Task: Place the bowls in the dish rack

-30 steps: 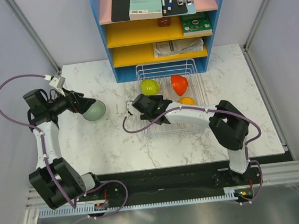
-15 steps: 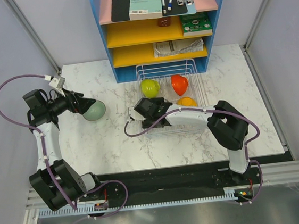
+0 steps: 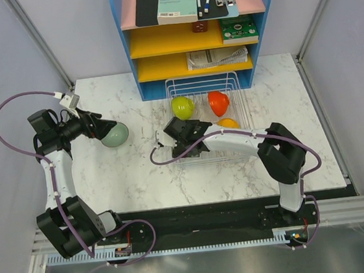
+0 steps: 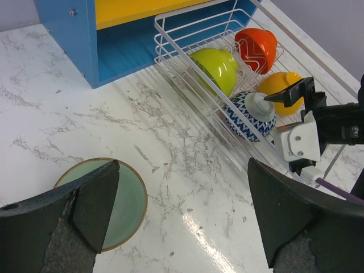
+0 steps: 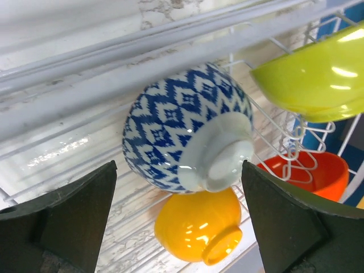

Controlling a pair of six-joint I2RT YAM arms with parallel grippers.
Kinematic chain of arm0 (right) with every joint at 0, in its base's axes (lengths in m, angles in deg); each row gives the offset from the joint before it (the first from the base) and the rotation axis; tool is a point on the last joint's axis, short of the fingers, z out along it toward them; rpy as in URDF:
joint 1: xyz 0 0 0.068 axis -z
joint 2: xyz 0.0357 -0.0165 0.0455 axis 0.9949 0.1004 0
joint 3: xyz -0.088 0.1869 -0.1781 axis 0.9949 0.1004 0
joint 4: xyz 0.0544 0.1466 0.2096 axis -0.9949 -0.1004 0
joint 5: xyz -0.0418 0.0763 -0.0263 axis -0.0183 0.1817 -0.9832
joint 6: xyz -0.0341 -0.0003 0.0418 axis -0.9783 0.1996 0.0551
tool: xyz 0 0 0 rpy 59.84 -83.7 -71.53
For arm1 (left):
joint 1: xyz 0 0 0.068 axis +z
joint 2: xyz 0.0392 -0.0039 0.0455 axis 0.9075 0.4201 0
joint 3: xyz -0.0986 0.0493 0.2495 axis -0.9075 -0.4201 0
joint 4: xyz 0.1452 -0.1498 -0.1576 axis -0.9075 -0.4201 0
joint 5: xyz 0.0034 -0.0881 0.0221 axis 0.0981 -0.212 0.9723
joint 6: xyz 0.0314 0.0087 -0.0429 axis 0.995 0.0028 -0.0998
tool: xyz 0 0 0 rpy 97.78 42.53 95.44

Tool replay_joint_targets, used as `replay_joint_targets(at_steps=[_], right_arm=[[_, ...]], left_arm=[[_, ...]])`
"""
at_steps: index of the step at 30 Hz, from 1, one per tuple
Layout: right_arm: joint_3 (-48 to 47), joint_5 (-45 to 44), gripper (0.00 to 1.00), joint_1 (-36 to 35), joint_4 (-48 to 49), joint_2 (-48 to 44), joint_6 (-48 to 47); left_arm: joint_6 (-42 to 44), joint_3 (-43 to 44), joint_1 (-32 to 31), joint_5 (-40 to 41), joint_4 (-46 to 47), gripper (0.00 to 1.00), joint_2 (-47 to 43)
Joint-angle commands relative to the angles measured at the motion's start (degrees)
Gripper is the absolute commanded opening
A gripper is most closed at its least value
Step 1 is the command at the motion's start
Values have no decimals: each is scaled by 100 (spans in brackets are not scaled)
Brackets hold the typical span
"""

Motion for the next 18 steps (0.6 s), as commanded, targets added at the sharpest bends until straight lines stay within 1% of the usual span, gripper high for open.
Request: replay_joint_targets(at_steps=[1,5,9,13,18], right_arm=[[-373,-216,98,-19,-32,-551,137],[-381,-427,97,60,-198,-833,85],[-276,-560,97,280,-357,-877,-3],[-250,-498,97,552,-497,-711,-21],[-486,-323,97,816,-752,-350,-47]], left_arm=[[-78,-22,32,-54,204,100,-181],[-70,-31,32,-45,213,100,-190],[-70,-31,32,-45,204,100,-207],[-78,-39,32,-54,204,100,-225],[-87,-39,32,25,204,100,-225]])
